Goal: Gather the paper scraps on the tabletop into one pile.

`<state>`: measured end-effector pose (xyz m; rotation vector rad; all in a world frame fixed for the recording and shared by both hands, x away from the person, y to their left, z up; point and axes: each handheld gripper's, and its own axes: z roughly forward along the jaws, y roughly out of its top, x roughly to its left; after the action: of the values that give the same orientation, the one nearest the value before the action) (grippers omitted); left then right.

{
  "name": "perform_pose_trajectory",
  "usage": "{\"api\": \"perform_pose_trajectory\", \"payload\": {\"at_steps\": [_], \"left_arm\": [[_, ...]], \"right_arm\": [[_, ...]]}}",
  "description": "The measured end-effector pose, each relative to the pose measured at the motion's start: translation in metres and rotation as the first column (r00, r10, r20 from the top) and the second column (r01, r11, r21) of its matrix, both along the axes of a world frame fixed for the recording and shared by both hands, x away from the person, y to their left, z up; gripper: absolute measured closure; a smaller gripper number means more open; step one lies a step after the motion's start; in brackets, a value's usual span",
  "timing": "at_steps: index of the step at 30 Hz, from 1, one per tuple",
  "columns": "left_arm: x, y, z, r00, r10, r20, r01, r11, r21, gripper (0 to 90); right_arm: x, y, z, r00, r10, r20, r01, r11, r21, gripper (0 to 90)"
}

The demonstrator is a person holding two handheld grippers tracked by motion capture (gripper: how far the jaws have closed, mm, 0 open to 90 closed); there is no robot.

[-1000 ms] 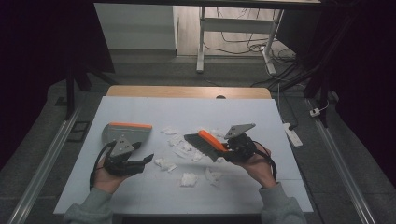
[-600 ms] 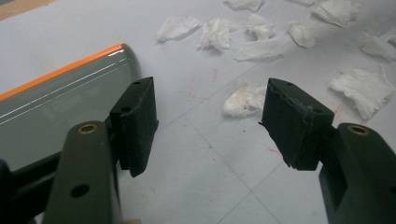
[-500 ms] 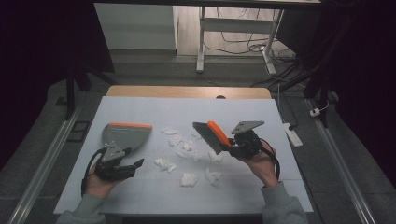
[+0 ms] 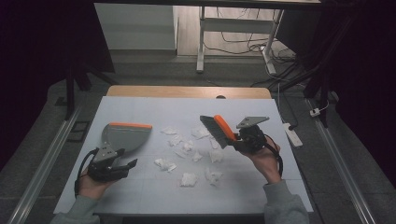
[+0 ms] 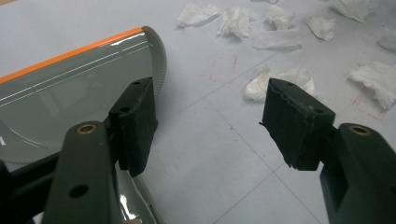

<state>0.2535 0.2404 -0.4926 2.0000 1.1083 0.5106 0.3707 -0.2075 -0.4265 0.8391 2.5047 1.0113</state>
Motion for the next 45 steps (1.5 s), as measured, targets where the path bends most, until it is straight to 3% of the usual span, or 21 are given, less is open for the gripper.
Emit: {"api": "perform_pose_trajectory", "payload": {"at_steps": [11, 15, 19, 23, 27, 30, 32, 34, 38, 43, 45], "left_arm": [[0.003, -0.006, -0.003, 0.9996, -0.025, -0.013, 0.025, 0.9997, 0.008, 35.2], [0.004, -0.005, -0.004, 0.9995, -0.029, -0.013, 0.029, 0.9996, 0.003, 35.0], [0.005, -0.005, -0.005, 0.9992, -0.036, -0.014, 0.037, 0.9993, 0.001, 34.9], [0.005, -0.004, -0.005, 0.9991, -0.042, -0.007, 0.042, 0.9991, 0.0, 35.0], [0.006, -0.004, -0.006, 0.9988, -0.049, -0.006, 0.049, 0.9988, -0.003, 34.9], [0.007, -0.003, -0.006, 0.9988, -0.049, -0.005, 0.049, 0.9988, -0.006, 35.0], [0.007, -0.002, -0.007, 0.9989, -0.047, -0.005, 0.047, 0.9989, -0.008, 35.0], [0.007, -0.002, -0.007, 0.999, -0.045, -0.005, 0.045, 0.999, -0.008, 35.0], [0.007, -0.002, -0.007, 0.9991, -0.042, -0.004, 0.042, 0.9991, -0.008, 35.0], [0.006, -0.003, -0.007, 0.9991, -0.041, -0.006, 0.041, 0.9991, -0.002, 35.0], [0.006, -0.003, -0.007, 0.9992, -0.04, -0.006, 0.04, 0.9992, -0.003, 35.0]], "right_arm": [[0.021, -0.006, 0.009, 0.9965, -0.084, -0.005, 0.084, 0.996, -0.036, 69.5], [0.046, -0.001, 0.015, 0.9937, -0.107, -0.032, 0.102, 0.986, -0.129, 69.5], [0.076, 0.009, 0.012, 0.9857, -0.138, -0.096, 0.114, 0.969, -0.219, 69.5], [0.102, 0.023, 0.001, 0.9742, -0.181, -0.135, 0.128, 0.934, -0.333, 69.5], [0.122, 0.033, -0.014, 0.9643, -0.208, -0.165, 0.126, 0.906, -0.404, 69.5], [0.132, 0.041, -0.022, 0.959, -0.212, -0.188, 0.112, 0.894, -0.434, 69.5], [0.136, 0.047, -0.023, 0.9563, -0.211, -0.202, 0.11, 0.9, -0.421, 69.5], [0.137, 0.055, -0.024, 0.9575, -0.195, -0.212, 0.087, 0.898, -0.432, 69.6], [0.131, 0.072, -0.026, 0.9676, -0.121, -0.222, 0.002, 0.882, -0.47, 69.7], [0.114, 0.085, -0.027, 0.9751, -0.056, -0.215, -0.064, 0.855, -0.515, 69.9], [0.107, 0.088, -0.026, 0.973, -0.017, -0.23, -0.105, 0.855, -0.508, 70.0]]}}
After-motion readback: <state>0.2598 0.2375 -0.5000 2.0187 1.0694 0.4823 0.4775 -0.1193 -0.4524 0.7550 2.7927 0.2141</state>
